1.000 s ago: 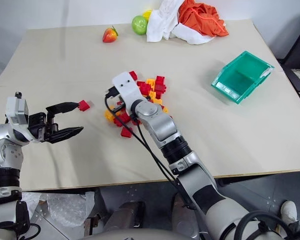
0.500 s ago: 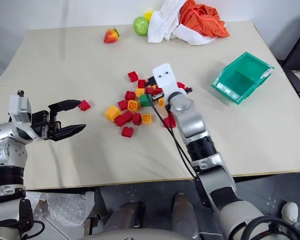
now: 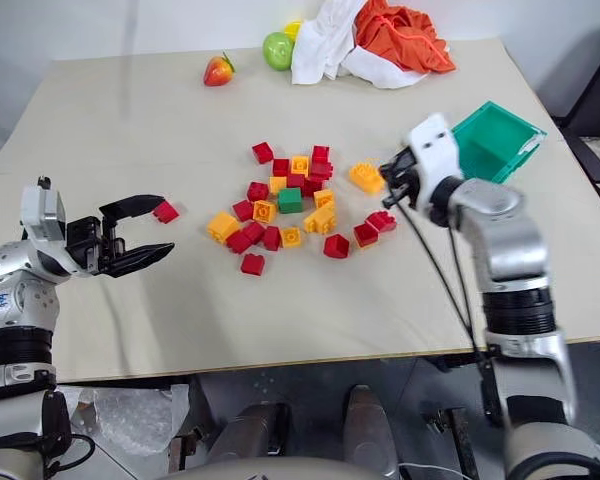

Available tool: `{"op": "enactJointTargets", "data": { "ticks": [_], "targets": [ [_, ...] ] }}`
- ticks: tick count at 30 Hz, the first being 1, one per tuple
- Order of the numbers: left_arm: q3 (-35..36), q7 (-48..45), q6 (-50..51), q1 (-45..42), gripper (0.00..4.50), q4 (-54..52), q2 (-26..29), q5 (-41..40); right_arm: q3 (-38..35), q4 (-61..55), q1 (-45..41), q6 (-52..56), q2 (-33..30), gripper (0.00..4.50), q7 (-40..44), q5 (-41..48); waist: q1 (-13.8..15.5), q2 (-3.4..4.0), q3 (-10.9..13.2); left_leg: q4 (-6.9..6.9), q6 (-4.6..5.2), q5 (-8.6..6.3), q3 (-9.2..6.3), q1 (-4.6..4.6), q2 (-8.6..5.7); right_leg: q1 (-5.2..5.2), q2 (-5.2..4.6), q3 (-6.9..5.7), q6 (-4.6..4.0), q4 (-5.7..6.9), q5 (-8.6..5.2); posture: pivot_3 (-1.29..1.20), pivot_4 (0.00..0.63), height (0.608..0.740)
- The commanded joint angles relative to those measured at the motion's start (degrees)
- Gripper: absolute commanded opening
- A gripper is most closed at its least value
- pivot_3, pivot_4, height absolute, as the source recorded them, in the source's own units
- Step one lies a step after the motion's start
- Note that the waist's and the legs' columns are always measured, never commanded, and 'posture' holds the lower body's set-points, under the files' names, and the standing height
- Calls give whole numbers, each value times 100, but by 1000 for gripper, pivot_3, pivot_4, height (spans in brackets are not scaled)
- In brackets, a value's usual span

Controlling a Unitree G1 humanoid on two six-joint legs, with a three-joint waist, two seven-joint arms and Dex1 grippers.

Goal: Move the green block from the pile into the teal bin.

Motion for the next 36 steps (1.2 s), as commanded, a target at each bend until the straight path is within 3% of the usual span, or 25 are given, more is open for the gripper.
{"op": "enactJointTargets", "data": {
  "ticks": [1,4,8,11,13,17,21,27,36],
  "targets": [
    [45,14,-73,-110,4500,65,1,27,-299,-196,120,-38,-446,903,1177,719,23,0,0,1,2,-2,3,1,3,1,2,0,1,-3,0,0,150,740],
    [34,44,-79,-155,4500,105,-52,24,-558,-209,73,222,-926,1795,1483,969,62,2,3,3,4,-3,9,0,5,1,1,3,3,-7,2,0,150,740],
    [34,5,-97,-176,4500,162,-53,41,-388,-103,-21,84,-1261,3040,1627,805,78,2,4,6,7,-5,12,-1,2,1,-2,6,6,-11,3,0,150,740],
    [50,-7,-86,-164,4500,139,-54,24,-70,-350,-18,161,-1332,4019,1671,703,60,2,4,5,3,-7,12,-1,6,0,0,6,6,-13,3,0,150,740],
    [55,-7,-87,-159,4500,120,-57,21,570,-650,-269,966,-1354,4468,1702,640,50,2,4,4,3,-8,18,0,7,-4,1,10,6,-12,3,0,150,740],
    [71,18,-88,-134,4500,57,-73,8,897,-764,-665,1507,-871,4468,1142,557,60,3,4,7,0,-9,21,-1,12,-11,2,14,5,-14,4,0,150,740],
    [96,80,-96,-29,4500,-85,-123,-17,1333,-684,-1102,1751,73,4468,552,404,61,3,4,10,-1,-10,19,-3,10,-10,1,14,4,-12,4,0,150,740],
    [209,223,-115,260,4500,-416,-207,-116,1607,681,-1490,1457,1402,4468,-526,-167,62,3,4,10,-3,-12,14,-5,12,-10,4,10,2,-8,5,0,150,740],
    [349,426,-71,587,4500,-793,-212,-194,1622,2472,-1843,622,2669,4468,-1144,-650,-7,3,4,9,-3,-12,13,-5,13,-14,6,9,2,-2,6,0,150,740]
  ]
}}
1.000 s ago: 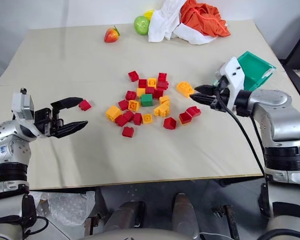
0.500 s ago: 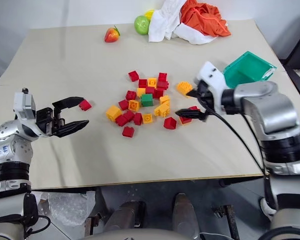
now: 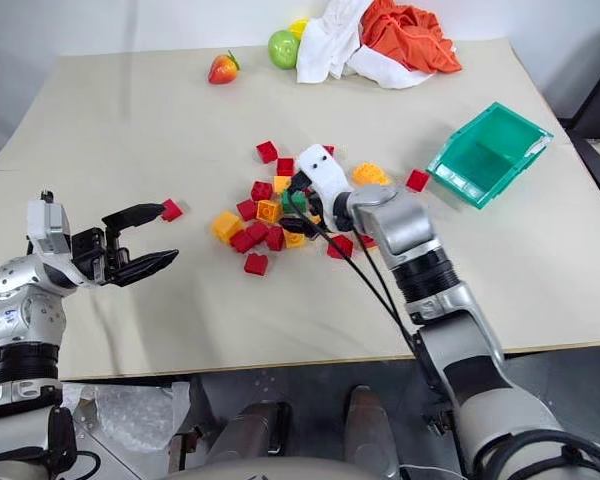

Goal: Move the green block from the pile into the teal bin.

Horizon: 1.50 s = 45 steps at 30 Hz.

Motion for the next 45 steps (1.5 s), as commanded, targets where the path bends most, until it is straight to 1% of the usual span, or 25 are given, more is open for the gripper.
{"op": "enactJointTargets", "data": {
  "ticks": [1,5,9,12,15,16,18,22,23,27,29,32,35,36,38,40,45],
  "targets": [
    [141,72,-23,82,4500,-273,24,-141,-119,535,-275,-421,330,4468,-144,-121,-28,0,0,1,0,0,0,2,2,1,1,-1,0,2,0,0,150,740],
    [149,123,-15,135,4500,-342,14,-157,-288,1329,-538,-885,677,4468,-337,-219,-128,0,0,-1,-2,0,-1,4,4,1,3,0,-1,5,0,0,150,740],
    [130,155,12,165,4500,-400,3,-168,-487,2133,-779,-1357,957,4468,-605,-298,-159,0,0,-1,-5,-1,0,6,9,0,8,1,-3,8,-1,0,150,740],
    [136,158,32,158,4500,-389,18,-182,-567,2400,-851,-1547,1058,4468,-612,-346,-162,0,0,0,-6,-1,-1,6,11,1,10,0,-5,10,0,0,150,740],
    [129,166,24,136,4500,-371,11,-169,-786,2674,-920,-1763,1164,4468,-802,-317,-169,1,0,1,-7,-1,-1,7,11,1,10,1,-5,10,0,0,150,740],
    [127,169,22,128,4500,-366,7,-168,-829,2738,-933,-1823,1181,4084,-847,-331,-174,1,-1,1,-7,-1,-1,7,11,1,10,1,-5,11,0,0,150,740],
    [120,179,22,123,4500,-369,-2,-166,-860,2769,-921,-1943,1190,3604,-865,-386,-180,1,-1,1,-7,0,-1,8,12,1,10,1,-5,12,0,0,150,740],
    [114,201,52,154,4500,-416,-5,-181,-1066,2413,-845,-1792,1185,2296,-801,-240,-191,2,-1,3,-7,-1,-1,10,12,4,10,1,-6,14,0,0,150,740],
    [114,199,54,156,4500,-412,-3,-182,-1062,2321,-814,-1741,1169,2065,-776,-255,-199,1,-1,2,-8,-1,-1,9,12,2,11,2,-6,14,0,0,150,740],
    [111,210,52,142,4500,-400,-7,-176,-935,1683,-544,-1489,1054,2067,-519,-281,-230,2,-1,0,-8,-1,-1,9,12,2,10,2,-6,14,0,0,150,740],
    [99,223,63,142,4500,-423,-18,-176,-889,1130,-360,-1261,947,2067,-354,-222,-236,1,-1,0,-8,-1,-1,9,12,1,10,2,-6,13,0,0,150,740],
    [90,239,73,158,4500,-443,-27,-177,-713,225,-77,-912,679,2067,235,-59,-234,1,-1,0,-8,-1,-1,6,12,-2,10,2,-6,13,0,0,150,740],
    [88,244,73,166,4500,-440,-29,-176,-499,-323,214,-580,342,2067,653,-19,-233,1,-1,0,-8,-1,-1,5,12,-2,10,2,-6,12,0,0,150,740],
    [84,242,70,164,4500,-433,-30,-171,-434,-452,327,-611,233,2794,729,-56,-228,1,-1,0,-8,-1,-1,5,12,-2,10,1,-6,12,0,0,150,740],
    [72,252,69,141,4500,-419,-40,-164,-337,-615,481,-779,111,3438,810,-126,-216,1,-1,1,-8,-1,-1,6,12,-1,10,1,-6,12,0,0,150,740],
    [62,256,68,120,4500,-407,-46,-159,-292,-537,484,-881,98,4091,694,-238,-218,1,-1,2,-8,-1,1,5,12,-1,10,3,-6,12,0,0,150,740],
    [51,259,74,96,4500,-398,-46,-151,-210,-301,441,-1100,70,4091,672,-394,-223,1,-1,1,-8,-1,4,6,13,-4,11,5,-6,13,0,0,150,740]
  ]
}}
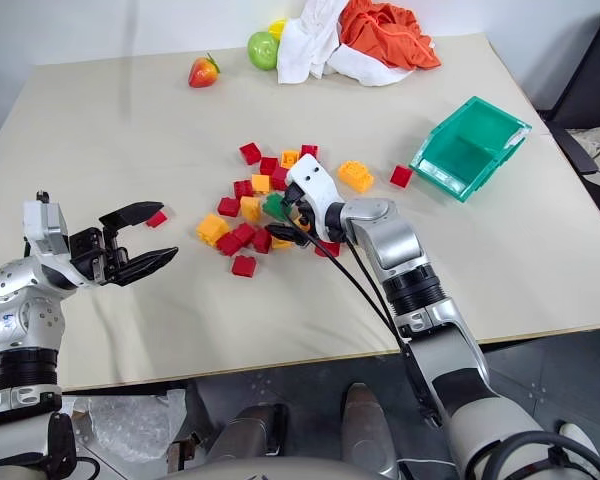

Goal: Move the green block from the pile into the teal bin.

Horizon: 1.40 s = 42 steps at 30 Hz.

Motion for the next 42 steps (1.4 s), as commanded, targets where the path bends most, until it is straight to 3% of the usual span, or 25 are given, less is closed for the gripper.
{"op": "enactJointTargets", "data": {
  "ticks": [1,16,19,22,30,34,38,42],
  "targets": [
    [47,14,-4,-60,4500,-127,1,-90,45,175,-208,-261,-9,4091,-50,-142,5,0,0,0,0,0,0,0,0,1,0,0,0,0,0,0,150,740],
    [63,63,-32,-63,4500,-151,-11,-91,-280,2896,-1300,-1575,877,4091,-739,-424,-38,0,0,1,-3,0,-1,3,4,2,4,-1,-1,1,0,0,150,740],
    [76,82,-23,-37,4500,-178,-8,-103,-431,2834,-1282,-1588,953,3465,-799,-353,-35,0,0,1,-3,0,-3,2,4,3,3,-1,-1,1,0,0,150,740],
    [86,102,-29,-15,4500,-180,5,-97,-443,2686,-1210,-1613,903,2517,-778,-404,-36,0,0,2,-3,0,-3,2,3,3,3,-1,-1,1,0,0,150,740],
    [69,147,16,-4,4500,-208,5,-102,-362,1010,-571,-812,459,2490,-267,-282,1,0,0,3,-3,0,-4,1,2,3,2,-2,-1,0,0,0,150,740],
    [-240,326,404,-55,4500,-485,8,29,-909,-908,-400,180,-12,2490,116,518,31,2,1,4,-3,0,-3,-4,2,-2,2,-1,-1,0,0,0,150,740],
    [-592,647,590,-364,4500,-723,-191,158,-1214,-1501,-327,467,-991,2490,80,469,186,1,1,6,-3,-1,-3,-4,1,0,2,-2,-1,-2,0,0,150,740],
    [-1077,1175,711,-717,4500,-849,-457,571,-1294,-1208,-343,120,-2083,2490,-47,22,301,0,1,14,1,-3,2,-4,-3,8,3,0,-1,-7,1,0,150,740]
  ]
}}
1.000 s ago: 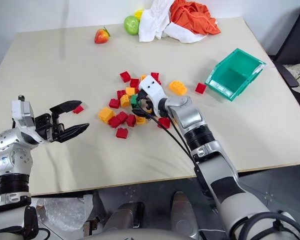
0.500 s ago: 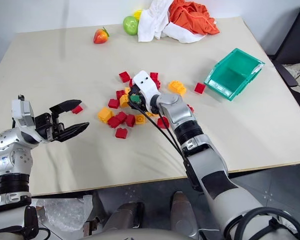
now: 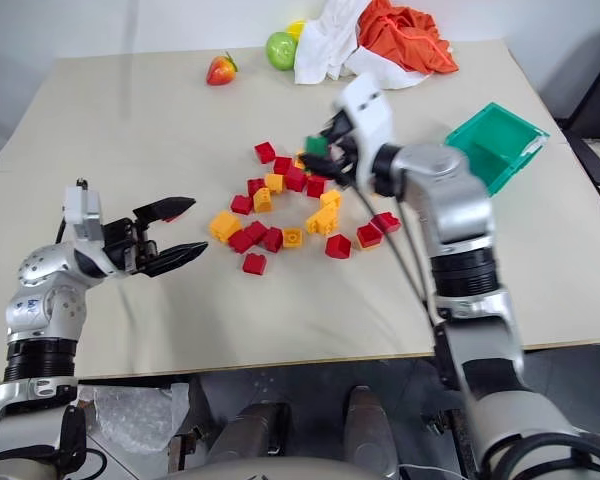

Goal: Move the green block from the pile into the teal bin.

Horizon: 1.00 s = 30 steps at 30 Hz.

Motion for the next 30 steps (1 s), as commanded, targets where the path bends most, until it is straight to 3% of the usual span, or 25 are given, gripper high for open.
{"op": "enactJointTargets", "data": {
  "ticks": [1,8,16,22,26,30],
  "targets": [
    [-454,494,58,-377,4500,-209,-242,433,-170,331,-87,-467,-820,2490,-195,-488,32,0,0,0,0,0,2,0,0,1,0,0,0,-1,0,0,150,740],
    [-1268,1432,-112,-1591,4500,624,-1069,1444,-241,2448,-630,-1469,-1731,2490,-974,-1151,78,-3,2,-7,8,-3,26,-2,-28,-5,-2,12,7,-12,4,0,150,740],
    [-1644,1795,-717,-2817,4500,2092,-1807,2116,-77,4440,-1216,-2523,-1532,2490,-1784,-1579,-47,-4,3,-20,9,-3,33,-3,-30,-6,-3,12,10,-25,5,0,150,740],
    [-1400,2012,-208,-3197,4500,2535,-1910,2010,-203,4686,-1294,-2846,-1413,4479,-1752,-1473,-41,-4,3,-16,9,-3,34,-4,-28,-8,-3,13,11,-21,6,0,150,740],
    [-1144,1966,-135,-3096,4500,2324,-1806,1837,-308,4496,-1215,-2872,-1475,4479,-1624,-1366,-22,-4,3,-12,9,-3,28,-6,-28,-8,-3,12,12,-22,6,0,150,740],
    [-524,1853,452,-2511,4500,1349,-1576,1078,-588,3258,-576,-2572,-1422,4479,-567,-655,-24,-4,3,-12,9,-3,26,-8,-4,-8,-3,11,12,-25,6,0,150,740]
  ]
}}
